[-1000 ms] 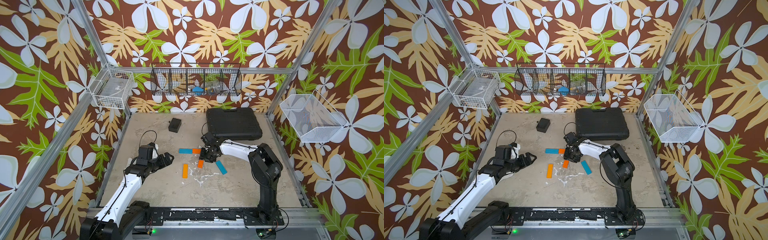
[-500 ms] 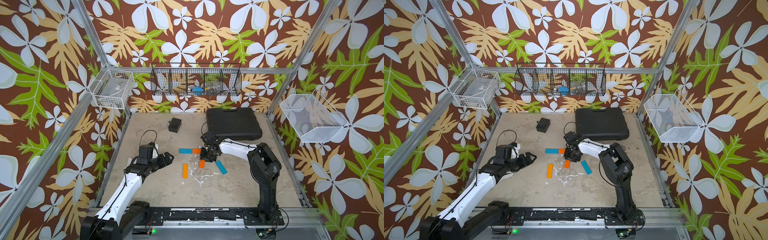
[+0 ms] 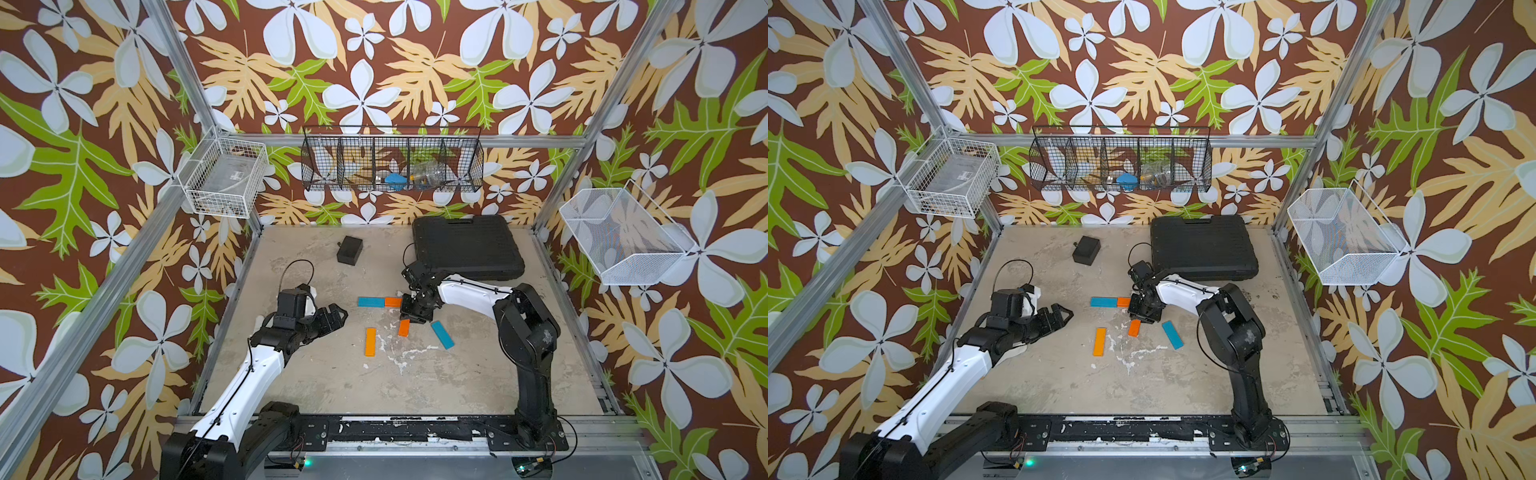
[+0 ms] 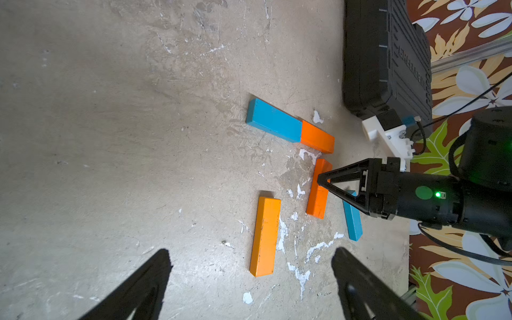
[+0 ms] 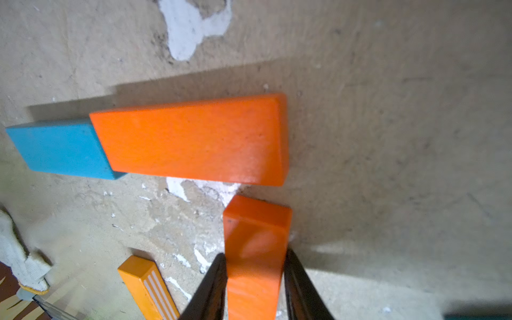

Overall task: Assemble the number 7 with building blocks
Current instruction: Assemble the building block at the center of the board.

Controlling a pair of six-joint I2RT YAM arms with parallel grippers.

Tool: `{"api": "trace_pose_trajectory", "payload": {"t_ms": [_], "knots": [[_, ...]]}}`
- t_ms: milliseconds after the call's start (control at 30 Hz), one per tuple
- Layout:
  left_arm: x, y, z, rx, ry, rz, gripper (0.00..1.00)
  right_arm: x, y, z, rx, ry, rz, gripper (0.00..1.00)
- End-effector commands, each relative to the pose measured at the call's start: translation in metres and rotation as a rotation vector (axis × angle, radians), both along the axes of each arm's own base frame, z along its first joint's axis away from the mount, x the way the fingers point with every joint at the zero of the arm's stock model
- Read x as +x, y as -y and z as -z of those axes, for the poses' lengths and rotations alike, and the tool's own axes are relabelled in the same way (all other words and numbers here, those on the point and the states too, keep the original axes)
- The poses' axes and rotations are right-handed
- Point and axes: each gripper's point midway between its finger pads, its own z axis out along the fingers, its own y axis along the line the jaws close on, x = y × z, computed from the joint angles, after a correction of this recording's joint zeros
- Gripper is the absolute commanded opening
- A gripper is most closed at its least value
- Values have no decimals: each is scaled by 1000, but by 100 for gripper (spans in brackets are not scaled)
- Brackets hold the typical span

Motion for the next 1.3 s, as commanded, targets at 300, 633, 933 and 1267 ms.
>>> {"api": "trace_pose_trajectory", "payload": {"t_ms": [300,633,933,1267], "knots": [[4,1,-3,-1,12,4,94,-18,64,29,-311,-51,29,35],[5,1,-2,-7,10,-1,94,-15,62,10,-285,-19,52,35],[5,2,-1,-18,7,-4,94,-18,57,13,-260,-29,48,35],[4,2,0,-21,4,-5,93,-17,35,8,-233,-19,14,35]]}}
